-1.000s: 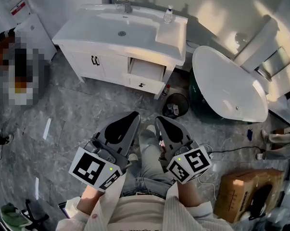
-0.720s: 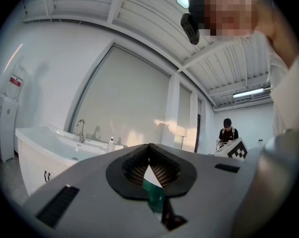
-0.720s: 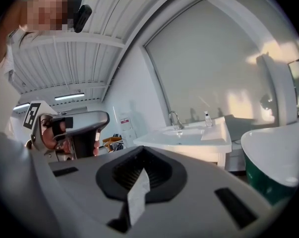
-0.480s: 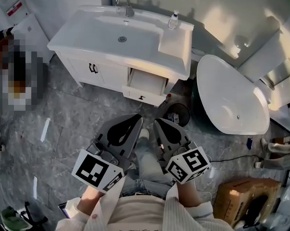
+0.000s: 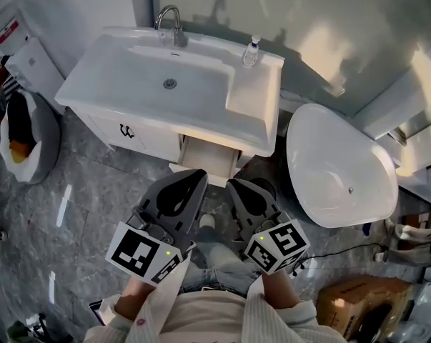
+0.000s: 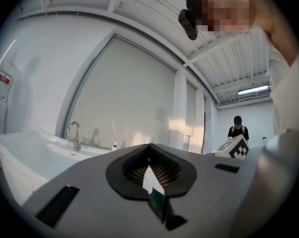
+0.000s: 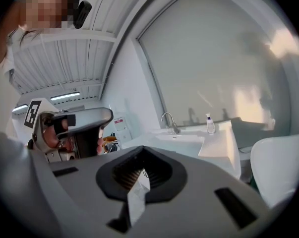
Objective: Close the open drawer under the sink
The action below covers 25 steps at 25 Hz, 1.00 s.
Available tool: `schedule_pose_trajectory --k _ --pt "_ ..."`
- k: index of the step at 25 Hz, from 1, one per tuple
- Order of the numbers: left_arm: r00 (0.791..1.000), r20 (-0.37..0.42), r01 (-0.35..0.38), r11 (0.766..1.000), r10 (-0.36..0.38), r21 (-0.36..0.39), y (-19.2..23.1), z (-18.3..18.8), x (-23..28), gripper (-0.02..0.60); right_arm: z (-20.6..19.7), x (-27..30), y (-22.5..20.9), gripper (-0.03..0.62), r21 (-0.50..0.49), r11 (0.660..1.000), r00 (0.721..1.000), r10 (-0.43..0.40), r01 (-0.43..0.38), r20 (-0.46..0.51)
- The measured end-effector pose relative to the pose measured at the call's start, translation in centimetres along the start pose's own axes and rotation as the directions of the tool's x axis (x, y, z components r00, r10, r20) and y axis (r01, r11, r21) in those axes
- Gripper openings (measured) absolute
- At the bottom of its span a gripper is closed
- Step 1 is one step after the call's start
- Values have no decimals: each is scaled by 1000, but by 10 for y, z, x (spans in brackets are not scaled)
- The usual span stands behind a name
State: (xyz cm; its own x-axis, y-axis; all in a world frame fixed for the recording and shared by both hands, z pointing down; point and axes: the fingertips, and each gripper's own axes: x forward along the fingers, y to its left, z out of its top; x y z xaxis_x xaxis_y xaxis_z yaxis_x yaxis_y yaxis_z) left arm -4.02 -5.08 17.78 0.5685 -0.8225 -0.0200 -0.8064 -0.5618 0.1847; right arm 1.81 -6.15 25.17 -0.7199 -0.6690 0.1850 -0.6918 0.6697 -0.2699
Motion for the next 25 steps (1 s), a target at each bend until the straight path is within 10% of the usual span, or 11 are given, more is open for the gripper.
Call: schedule_pose_trajectory --k 25 --pt "998 -62 31 999 -30 21 71 2 84 15 12 73 -71 9 62 996 997 -62 65 -50"
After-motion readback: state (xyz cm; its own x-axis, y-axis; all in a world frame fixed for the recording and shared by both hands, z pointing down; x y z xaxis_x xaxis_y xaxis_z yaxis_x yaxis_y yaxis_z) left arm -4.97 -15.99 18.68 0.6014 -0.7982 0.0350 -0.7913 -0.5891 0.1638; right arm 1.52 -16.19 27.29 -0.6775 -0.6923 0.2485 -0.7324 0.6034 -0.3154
